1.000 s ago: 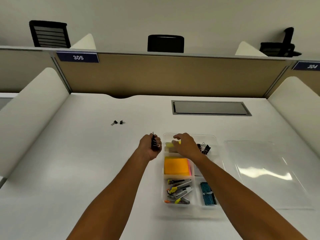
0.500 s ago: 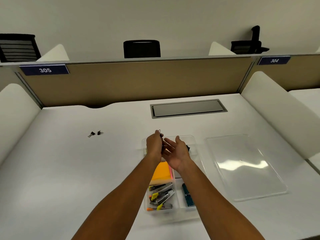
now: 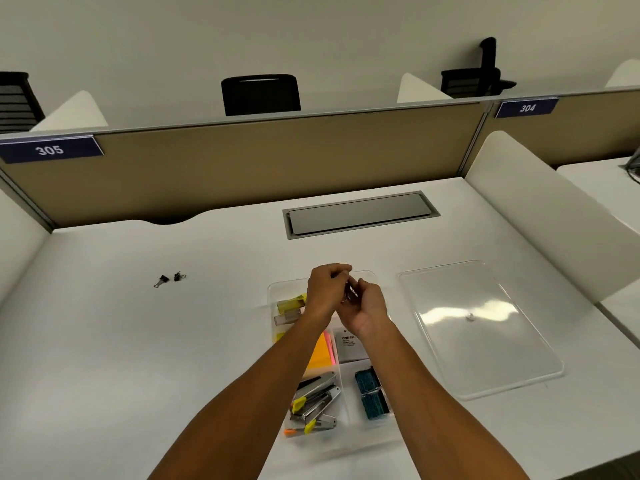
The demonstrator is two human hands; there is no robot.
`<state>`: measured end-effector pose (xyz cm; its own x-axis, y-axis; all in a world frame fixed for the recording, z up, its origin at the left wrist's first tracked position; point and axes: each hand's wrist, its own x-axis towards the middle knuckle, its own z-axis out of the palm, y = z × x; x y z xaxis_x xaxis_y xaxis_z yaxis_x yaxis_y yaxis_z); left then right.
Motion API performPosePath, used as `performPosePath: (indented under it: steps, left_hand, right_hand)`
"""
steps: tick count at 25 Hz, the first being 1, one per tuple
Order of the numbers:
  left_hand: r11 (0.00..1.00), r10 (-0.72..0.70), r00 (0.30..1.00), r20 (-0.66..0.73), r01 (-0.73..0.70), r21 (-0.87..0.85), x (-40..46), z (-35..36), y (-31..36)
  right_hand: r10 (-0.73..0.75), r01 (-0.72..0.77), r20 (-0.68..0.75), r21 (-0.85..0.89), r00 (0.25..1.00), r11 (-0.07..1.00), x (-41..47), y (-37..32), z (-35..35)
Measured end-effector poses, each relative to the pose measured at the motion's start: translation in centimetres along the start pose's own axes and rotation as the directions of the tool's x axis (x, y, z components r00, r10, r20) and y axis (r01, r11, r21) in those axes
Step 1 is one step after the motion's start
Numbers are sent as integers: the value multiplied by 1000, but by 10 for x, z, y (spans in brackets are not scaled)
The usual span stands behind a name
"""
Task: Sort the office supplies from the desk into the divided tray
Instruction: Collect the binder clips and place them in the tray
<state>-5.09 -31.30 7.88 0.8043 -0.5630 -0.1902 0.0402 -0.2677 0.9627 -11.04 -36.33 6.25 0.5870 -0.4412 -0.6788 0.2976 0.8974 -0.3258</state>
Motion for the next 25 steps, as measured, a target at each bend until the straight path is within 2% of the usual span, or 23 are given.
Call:
performPosePath:
  steps: [2,5,7,17,25]
  left_hand:
    - [986,-73,997,7,73,-152,4,-4,-1]
    - [855,-226,973,49,222,-468,8,-16,-9]
    - [789,-285,958,40,258,-558,11,-29,-19]
    - [691,-372,927,-54,238,-682,-2,-93,-53]
    - [721,-406,895,-183,191,-666,-25,-145,-65]
  right_hand:
    - [-31,30,-55,-20,998,999,6,-6,-3]
    - [-50,44,-126,-48,991,998,14,-15,-7]
    - [-70,56,-162,-90,984,994,15,-20,-8]
    - [-178,134,-182,-233,967,963,-3,-21,6]
    - [-81,89,39,-370,996,925,-18,23,38]
